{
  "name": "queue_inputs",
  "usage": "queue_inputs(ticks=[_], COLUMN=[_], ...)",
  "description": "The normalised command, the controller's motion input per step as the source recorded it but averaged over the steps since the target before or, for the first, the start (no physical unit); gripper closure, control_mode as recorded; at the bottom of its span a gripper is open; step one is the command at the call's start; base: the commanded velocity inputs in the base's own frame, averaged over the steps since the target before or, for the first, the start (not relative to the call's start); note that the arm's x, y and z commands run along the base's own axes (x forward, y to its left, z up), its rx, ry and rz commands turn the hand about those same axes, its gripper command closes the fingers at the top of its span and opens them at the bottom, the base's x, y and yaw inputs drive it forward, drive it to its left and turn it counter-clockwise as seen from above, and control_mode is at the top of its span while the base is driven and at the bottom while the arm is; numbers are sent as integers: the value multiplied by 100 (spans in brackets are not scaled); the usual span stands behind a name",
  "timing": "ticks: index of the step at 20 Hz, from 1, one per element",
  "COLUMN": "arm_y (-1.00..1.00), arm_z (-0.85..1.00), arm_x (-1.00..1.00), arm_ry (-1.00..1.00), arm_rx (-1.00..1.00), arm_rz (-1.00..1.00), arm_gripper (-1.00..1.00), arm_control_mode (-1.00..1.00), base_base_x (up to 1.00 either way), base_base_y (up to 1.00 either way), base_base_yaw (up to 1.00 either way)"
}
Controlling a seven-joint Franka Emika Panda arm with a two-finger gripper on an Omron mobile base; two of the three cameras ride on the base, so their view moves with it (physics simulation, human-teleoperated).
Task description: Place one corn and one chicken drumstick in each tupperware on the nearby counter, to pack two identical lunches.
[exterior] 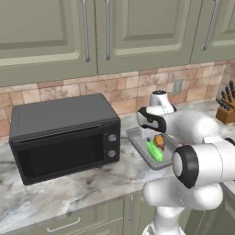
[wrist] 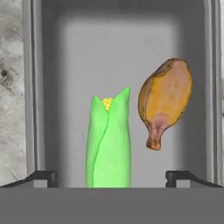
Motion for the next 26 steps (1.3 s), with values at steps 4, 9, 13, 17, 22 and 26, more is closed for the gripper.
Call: queue_inputs(ticks=[4, 9, 13, 17, 22, 26], arm_y=[0, 1, -4, -20, -51, -67], arm_z=[18, 11, 29, 31, 35, 18], arm_x=[-100, -98, -92, -89, -80, -51], arm_ry=[-1, -6, -10, -19, -18, -20], arm_rx=[0, 0, 0, 0, 6, 20], arm_rz=[0, 0, 0, 0, 0, 0], arm_gripper=[-100, -100, -100, -100, -100, -100], arm_control_mode=[-100, -100, -100, -100, -100, -100], base_base_x=[0, 0, 0, 0, 0, 0], base_base_y=[0, 0, 0, 0, 0, 0], base_base_yaw=[0, 0, 0, 0, 0, 0])
